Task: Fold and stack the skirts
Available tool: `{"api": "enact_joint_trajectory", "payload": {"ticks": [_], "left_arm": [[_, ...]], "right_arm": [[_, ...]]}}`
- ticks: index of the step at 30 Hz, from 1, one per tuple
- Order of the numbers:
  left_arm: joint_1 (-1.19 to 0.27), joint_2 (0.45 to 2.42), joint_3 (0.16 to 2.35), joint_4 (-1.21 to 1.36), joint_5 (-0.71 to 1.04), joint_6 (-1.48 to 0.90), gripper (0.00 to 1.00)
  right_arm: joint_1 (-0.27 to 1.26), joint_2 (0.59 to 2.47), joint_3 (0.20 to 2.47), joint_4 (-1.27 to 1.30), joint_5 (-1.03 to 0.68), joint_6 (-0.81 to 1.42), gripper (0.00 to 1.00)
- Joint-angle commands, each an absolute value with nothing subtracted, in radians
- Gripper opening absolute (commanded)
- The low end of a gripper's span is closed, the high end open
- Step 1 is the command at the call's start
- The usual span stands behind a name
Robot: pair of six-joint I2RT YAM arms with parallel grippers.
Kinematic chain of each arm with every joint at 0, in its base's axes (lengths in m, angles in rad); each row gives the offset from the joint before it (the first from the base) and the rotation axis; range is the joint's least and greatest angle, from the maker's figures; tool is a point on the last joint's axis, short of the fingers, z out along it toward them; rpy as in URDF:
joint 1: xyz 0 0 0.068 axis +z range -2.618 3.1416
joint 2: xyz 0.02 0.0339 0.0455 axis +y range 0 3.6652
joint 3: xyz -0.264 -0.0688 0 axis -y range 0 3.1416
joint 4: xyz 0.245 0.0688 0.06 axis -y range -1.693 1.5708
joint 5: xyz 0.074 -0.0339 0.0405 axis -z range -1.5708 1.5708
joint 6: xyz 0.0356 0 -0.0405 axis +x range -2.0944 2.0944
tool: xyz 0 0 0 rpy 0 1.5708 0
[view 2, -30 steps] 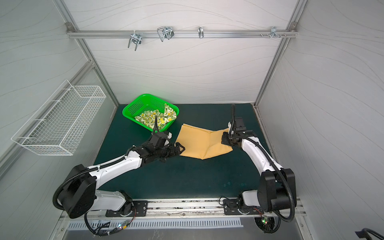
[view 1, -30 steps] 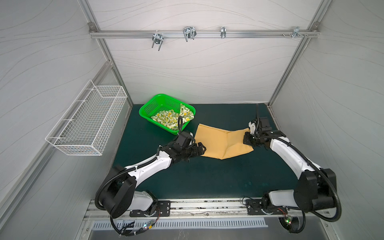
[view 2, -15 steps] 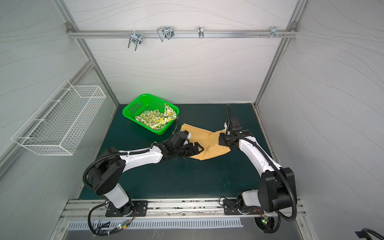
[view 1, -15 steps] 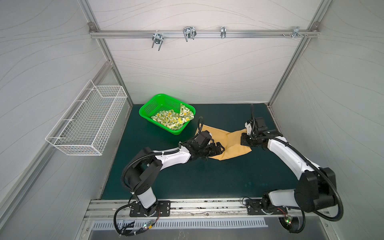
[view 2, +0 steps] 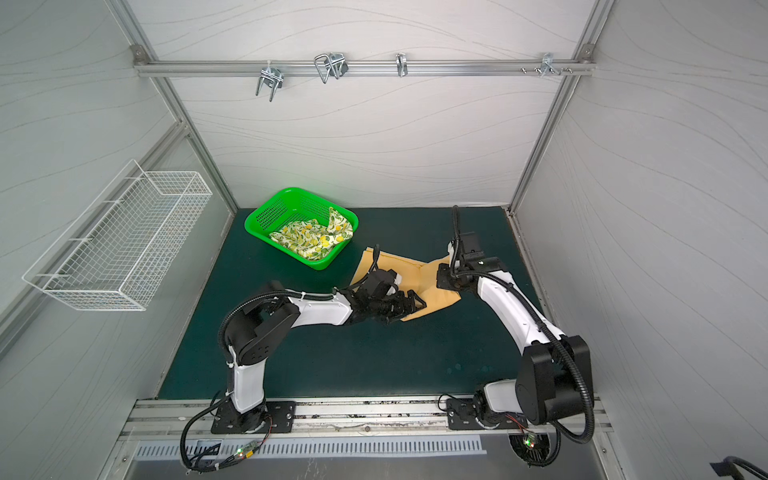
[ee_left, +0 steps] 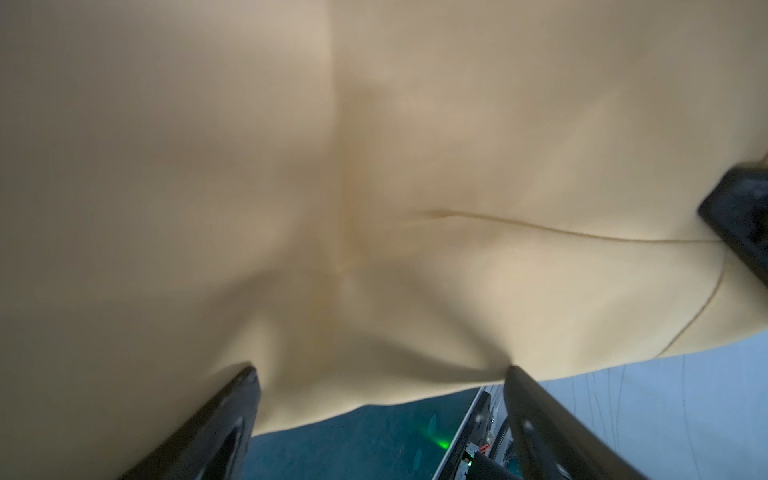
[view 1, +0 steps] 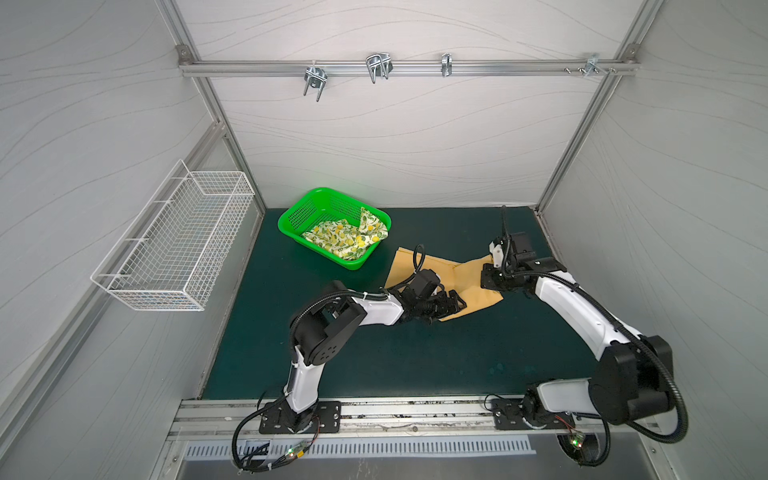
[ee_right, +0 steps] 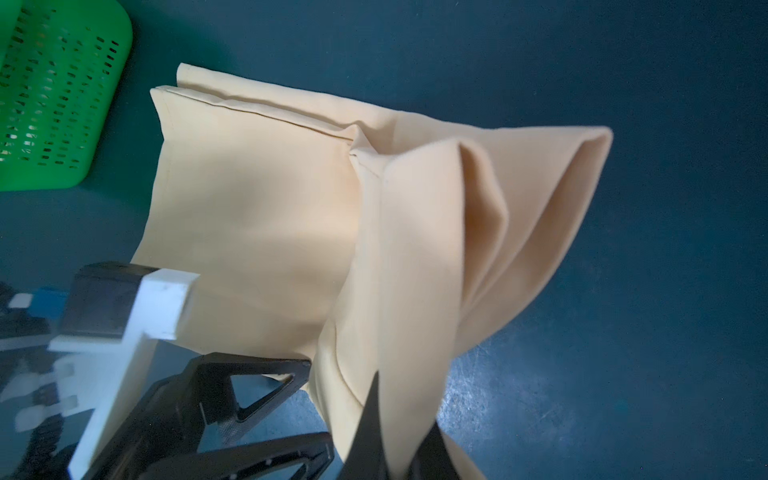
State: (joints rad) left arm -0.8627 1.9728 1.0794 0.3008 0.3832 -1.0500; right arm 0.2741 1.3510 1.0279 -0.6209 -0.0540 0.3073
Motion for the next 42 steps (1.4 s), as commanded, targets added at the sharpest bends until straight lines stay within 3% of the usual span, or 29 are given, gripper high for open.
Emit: {"api": "enact_joint_trajectory", "payload": {"ticks": [1, 12, 22, 29, 42], "left_arm": [[-0.876, 2.011, 1.126, 0.398, 0.419, -1.097, 0.94], [-0.918, 2.074, 1.201, 0.402, 0.438, -1.113, 0.98], [-0.931, 2.095, 1.219, 0.404, 0.44, -1.108, 0.99], [-0.902, 1.976, 1.192, 0.275, 0.401, -1.008, 0.99], [-0.698, 1.674, 0.992, 0.021, 0.333, -0.832, 0.99]], "right_arm": [[0.279, 1.358, 1.04, -0.627, -0.078, 0.316, 0.0], [0.28, 1.38, 1.04, -0.608, -0.151, 0.351, 0.01], [0.258, 1.45, 1.088, -0.614, -0.379, 0.448, 0.01], [0.224, 1.45, 1.095, -0.616, -0.391, 0.46, 0.01], [0.194, 1.465, 1.099, -0.625, -0.376, 0.435, 0.01]]}}
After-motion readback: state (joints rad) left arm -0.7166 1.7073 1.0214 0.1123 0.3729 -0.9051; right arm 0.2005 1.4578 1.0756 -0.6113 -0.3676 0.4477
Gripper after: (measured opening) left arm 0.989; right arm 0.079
